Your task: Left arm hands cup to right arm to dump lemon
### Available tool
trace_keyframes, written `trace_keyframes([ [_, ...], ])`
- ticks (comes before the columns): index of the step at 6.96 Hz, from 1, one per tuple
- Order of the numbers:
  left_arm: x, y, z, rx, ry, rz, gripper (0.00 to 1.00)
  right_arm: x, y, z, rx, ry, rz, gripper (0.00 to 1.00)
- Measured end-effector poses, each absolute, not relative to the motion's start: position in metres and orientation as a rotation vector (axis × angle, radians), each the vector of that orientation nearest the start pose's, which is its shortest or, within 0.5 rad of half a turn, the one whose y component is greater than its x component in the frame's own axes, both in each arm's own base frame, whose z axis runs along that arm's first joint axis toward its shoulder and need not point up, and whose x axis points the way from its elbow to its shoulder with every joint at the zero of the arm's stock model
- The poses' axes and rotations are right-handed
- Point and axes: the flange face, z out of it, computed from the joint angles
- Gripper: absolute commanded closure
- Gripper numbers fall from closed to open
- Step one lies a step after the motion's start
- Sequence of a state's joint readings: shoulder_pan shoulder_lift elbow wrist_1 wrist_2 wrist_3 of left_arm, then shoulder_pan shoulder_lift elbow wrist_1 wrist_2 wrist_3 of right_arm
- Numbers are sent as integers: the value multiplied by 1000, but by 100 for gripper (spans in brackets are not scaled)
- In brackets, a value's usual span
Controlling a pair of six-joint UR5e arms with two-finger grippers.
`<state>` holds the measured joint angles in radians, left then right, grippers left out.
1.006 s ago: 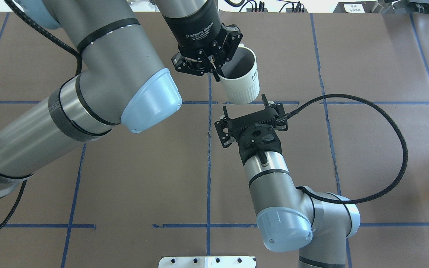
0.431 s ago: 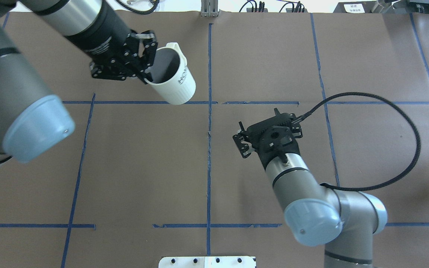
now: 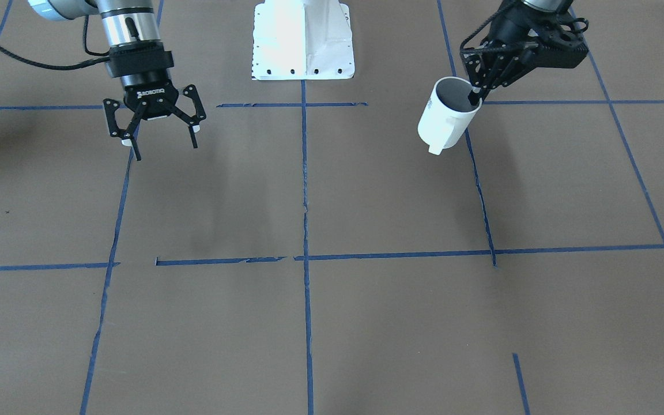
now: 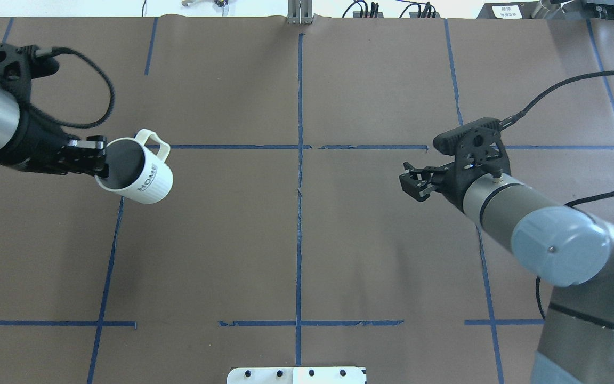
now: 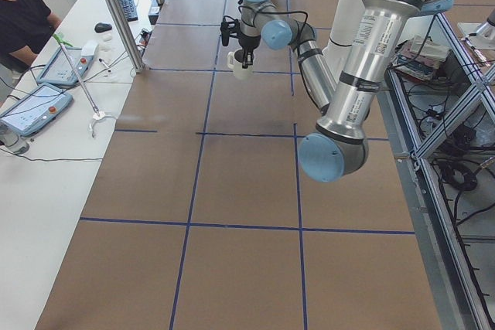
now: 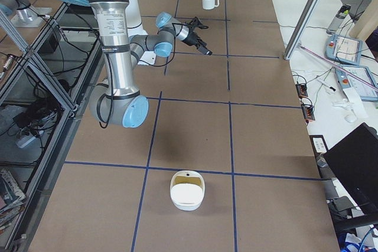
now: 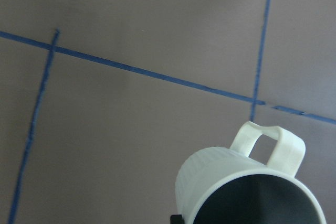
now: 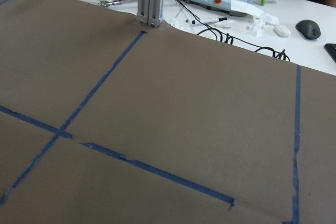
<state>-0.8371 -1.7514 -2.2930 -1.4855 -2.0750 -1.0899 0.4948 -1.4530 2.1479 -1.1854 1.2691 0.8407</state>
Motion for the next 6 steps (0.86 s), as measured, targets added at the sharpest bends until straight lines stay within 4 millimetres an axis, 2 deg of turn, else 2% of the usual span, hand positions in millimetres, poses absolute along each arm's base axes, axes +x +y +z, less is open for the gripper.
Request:
trace_keyframes([
  [1, 224, -383, 305, 137, 883, -58, 97, -310, -391, 306, 762, -732, -60, 0],
  [3, 200, -384, 381, 152, 806, 20, 97, -241, -415, 339, 650, -738, -88, 0],
  [4, 195, -390, 413, 155, 790, 28, 97, -207, -422, 357, 602, -740, -105, 0],
  [5, 188, -402, 448, 161, 783, 31, 88, -173, -430, 374, 552, -741, -134, 0],
  [6, 181, -413, 486, 146, 781, 33, 86, -144, -436, 386, 500, -748, -156, 0],
])
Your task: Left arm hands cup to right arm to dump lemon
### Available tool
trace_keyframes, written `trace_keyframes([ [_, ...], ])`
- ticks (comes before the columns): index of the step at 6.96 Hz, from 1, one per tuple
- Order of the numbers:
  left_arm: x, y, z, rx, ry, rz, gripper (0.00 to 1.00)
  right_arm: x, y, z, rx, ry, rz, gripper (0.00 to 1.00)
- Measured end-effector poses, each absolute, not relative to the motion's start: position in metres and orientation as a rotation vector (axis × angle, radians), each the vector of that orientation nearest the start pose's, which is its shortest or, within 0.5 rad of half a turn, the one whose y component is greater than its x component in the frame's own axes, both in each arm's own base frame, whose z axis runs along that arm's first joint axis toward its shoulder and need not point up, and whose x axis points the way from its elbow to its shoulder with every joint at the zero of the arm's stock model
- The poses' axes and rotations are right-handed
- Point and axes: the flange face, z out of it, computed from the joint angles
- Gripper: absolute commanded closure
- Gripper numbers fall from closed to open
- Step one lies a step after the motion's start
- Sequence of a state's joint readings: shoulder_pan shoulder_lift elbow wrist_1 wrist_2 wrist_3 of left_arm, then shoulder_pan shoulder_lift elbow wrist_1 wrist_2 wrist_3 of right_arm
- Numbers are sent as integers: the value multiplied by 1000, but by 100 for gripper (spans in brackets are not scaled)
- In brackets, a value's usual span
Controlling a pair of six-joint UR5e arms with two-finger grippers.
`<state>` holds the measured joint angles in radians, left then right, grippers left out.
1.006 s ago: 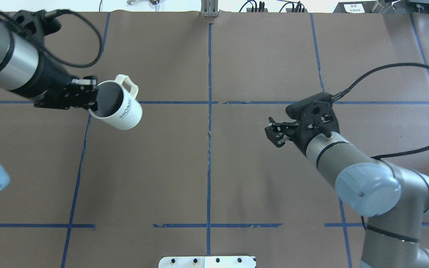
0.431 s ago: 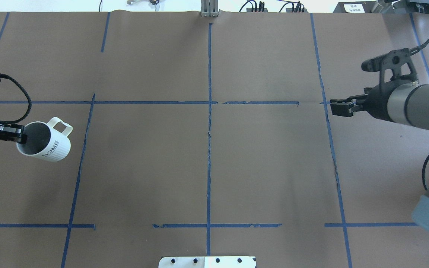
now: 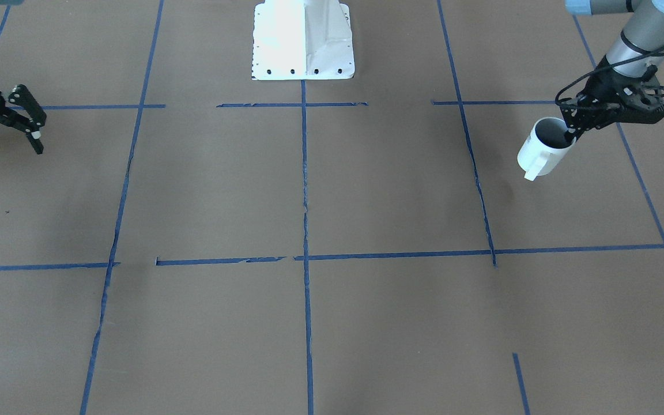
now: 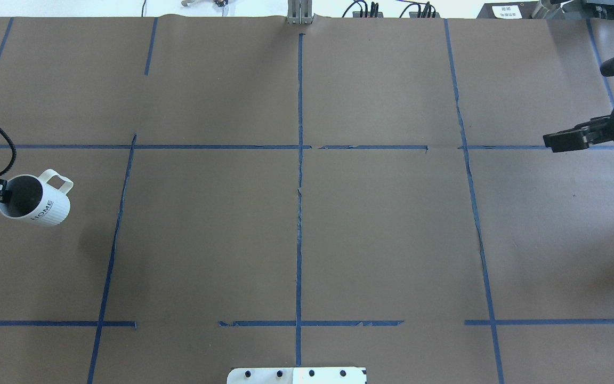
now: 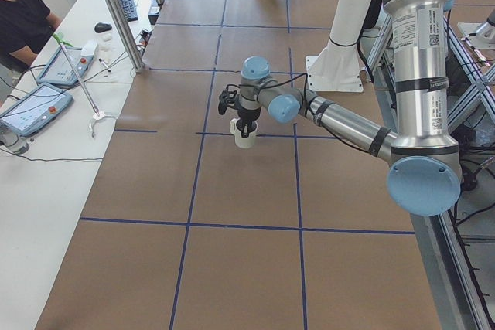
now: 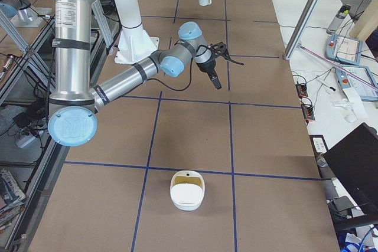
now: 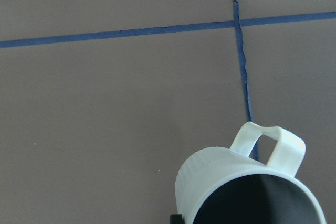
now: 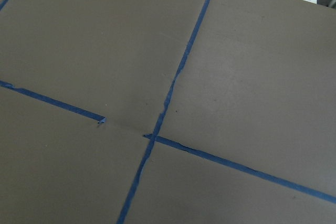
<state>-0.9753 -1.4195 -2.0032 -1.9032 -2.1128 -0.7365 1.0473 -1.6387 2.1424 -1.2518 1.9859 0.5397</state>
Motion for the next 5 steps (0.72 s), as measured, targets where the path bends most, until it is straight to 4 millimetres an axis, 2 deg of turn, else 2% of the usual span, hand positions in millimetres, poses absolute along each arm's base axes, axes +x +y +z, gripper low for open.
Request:
trace_keyframes([
  [1, 179, -418, 520, 98, 786, 32, 54, -126, -438, 393, 461, -756, -162, 0],
  [2, 179, -420, 544, 51, 787, 26, 1, -118, -437, 401, 430, -757, -160, 0],
  [3, 178, -420, 561, 19, 784, 19, 0, -111, -432, 416, 386, -747, -148, 0],
  [4, 171, -422, 569, 9, 782, 2, 0, -103, -425, 431, 339, -739, -132, 0],
  [5, 150, -430, 569, 12, 802, -35, 0, -90, -419, 446, 283, -745, -107, 0],
])
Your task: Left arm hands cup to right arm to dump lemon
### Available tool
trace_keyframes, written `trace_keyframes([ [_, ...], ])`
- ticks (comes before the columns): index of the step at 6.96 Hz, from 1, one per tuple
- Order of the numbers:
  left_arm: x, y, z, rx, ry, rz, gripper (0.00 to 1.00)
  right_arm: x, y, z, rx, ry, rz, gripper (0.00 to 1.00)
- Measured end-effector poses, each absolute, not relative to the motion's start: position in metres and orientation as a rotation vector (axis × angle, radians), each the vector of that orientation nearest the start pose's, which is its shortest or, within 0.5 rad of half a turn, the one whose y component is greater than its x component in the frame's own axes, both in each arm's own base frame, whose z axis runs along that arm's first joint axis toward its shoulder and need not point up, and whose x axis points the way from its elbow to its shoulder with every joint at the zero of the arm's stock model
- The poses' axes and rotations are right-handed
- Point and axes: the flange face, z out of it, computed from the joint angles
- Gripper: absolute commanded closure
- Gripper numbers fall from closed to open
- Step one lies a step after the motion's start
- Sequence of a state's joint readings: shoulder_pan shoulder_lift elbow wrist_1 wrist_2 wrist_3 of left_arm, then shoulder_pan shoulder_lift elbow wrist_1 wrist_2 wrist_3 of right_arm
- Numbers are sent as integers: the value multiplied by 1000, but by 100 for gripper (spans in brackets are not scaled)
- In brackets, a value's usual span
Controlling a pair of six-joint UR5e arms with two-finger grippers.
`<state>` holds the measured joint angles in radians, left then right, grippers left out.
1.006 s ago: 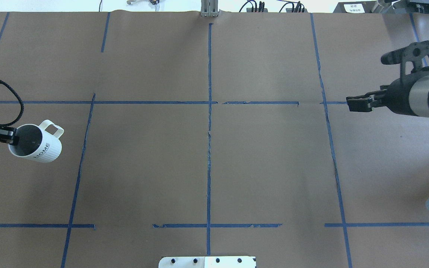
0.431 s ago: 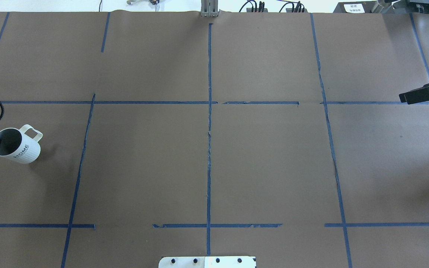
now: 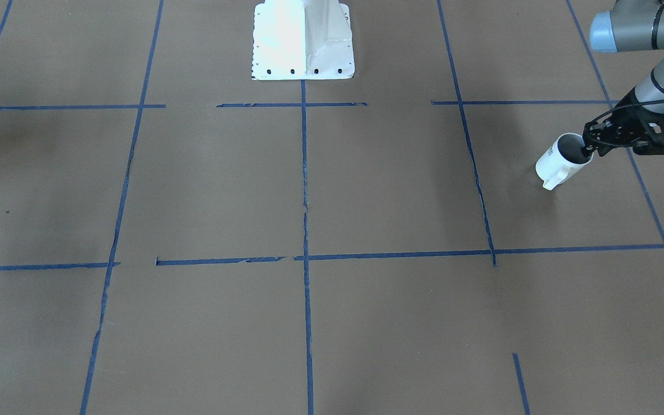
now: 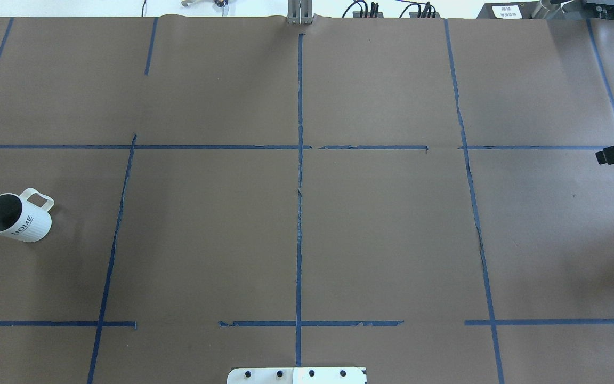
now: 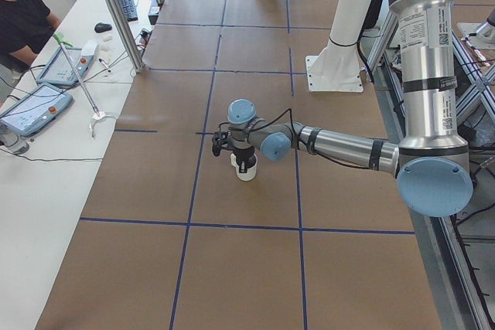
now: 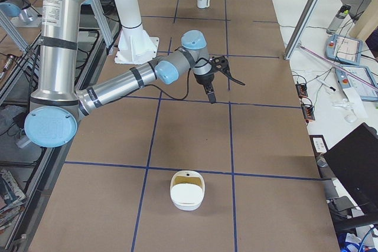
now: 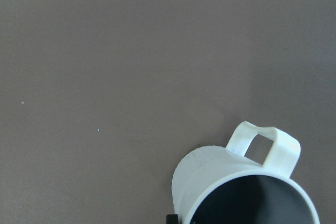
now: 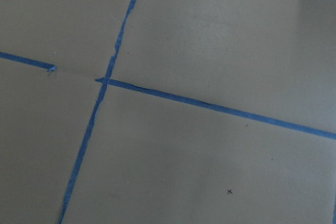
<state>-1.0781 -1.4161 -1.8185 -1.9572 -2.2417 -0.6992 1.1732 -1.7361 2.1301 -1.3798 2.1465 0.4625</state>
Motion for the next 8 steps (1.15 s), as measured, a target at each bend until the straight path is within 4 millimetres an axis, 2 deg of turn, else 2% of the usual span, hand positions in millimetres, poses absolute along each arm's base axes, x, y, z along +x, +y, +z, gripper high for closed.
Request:
trace_keyframes([
  [2, 71, -446, 557, 65, 910, -51, 0, -51, -408, 475, 210, -756, -107, 0],
  [3, 38, -448, 549, 95, 934, -43, 0, -23, -403, 496, 188, -768, -110, 0],
  [4, 14, -448, 542, 137, 932, -9, 0, 3, -397, 516, 157, -807, -86, 0],
  [5, -11, -445, 541, 157, 917, 16, 0, 20, -388, 534, 136, -842, -75, 0],
  [7, -58, -432, 556, 117, 889, 15, 0, 32, -367, 573, 70, -854, -62, 0],
  [8, -69, -423, 571, 86, 887, -3, 0, 34, -355, 594, 22, -852, -45, 0],
])
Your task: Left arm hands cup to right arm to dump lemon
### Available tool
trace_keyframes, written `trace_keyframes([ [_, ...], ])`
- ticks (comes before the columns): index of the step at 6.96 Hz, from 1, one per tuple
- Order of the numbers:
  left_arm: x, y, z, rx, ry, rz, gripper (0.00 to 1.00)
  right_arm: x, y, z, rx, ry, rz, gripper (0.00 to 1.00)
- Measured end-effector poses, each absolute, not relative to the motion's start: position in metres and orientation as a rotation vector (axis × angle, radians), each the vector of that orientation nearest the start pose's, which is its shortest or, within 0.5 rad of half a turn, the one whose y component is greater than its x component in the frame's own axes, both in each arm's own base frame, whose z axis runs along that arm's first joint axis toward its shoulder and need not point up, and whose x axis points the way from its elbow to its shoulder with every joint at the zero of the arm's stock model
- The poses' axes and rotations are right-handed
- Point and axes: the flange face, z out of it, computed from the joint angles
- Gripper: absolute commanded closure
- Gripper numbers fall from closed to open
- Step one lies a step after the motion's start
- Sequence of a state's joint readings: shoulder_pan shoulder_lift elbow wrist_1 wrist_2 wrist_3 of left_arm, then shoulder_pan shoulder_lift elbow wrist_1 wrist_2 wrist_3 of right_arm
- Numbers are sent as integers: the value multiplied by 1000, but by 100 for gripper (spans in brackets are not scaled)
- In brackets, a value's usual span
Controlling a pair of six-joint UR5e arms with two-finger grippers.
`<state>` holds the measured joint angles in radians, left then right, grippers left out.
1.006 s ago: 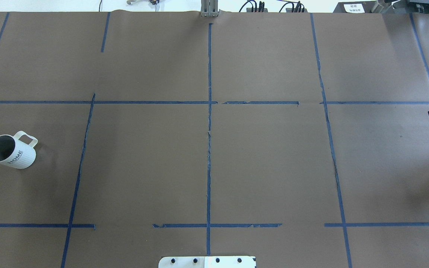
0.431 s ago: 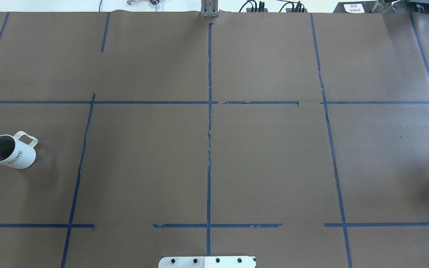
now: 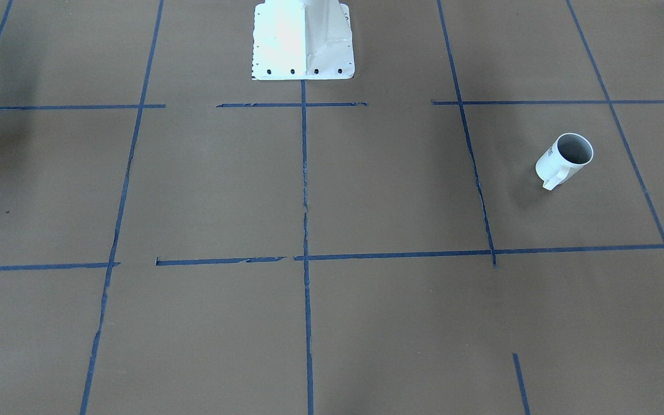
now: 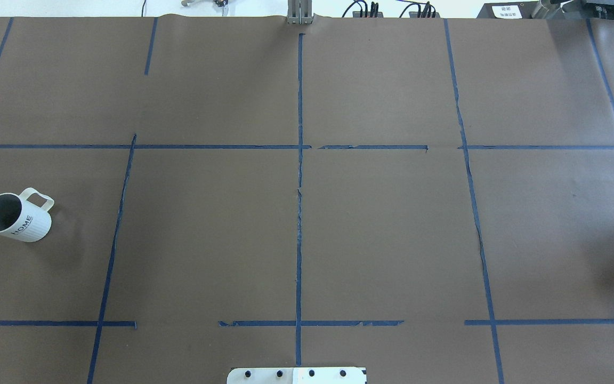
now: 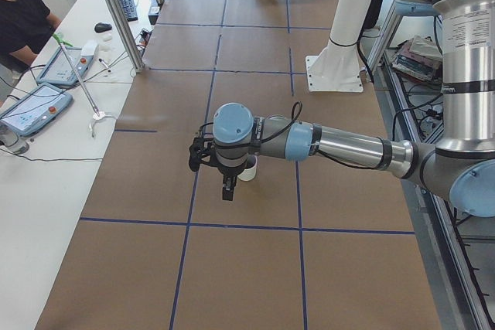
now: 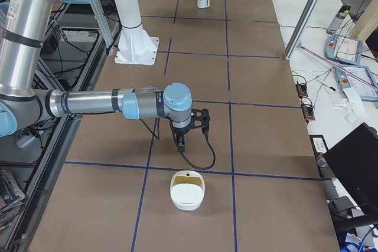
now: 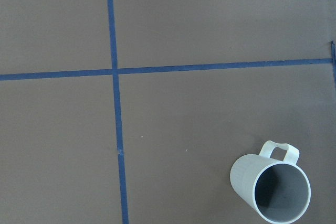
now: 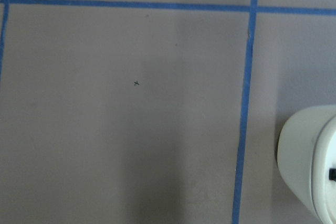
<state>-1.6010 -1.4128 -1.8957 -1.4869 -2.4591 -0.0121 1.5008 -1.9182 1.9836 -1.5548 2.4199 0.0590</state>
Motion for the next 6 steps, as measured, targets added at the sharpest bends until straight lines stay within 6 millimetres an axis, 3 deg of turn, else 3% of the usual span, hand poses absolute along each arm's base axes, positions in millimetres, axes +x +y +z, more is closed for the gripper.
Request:
trace_keyframes([
  [2, -74, -410, 586, 31, 885, -36, 0, 35, -350, 605, -3, -851, -37, 0],
  [6, -69, -406, 583, 30, 811, -7, 0, 47, -351, 591, 37, -856, -15, 0],
])
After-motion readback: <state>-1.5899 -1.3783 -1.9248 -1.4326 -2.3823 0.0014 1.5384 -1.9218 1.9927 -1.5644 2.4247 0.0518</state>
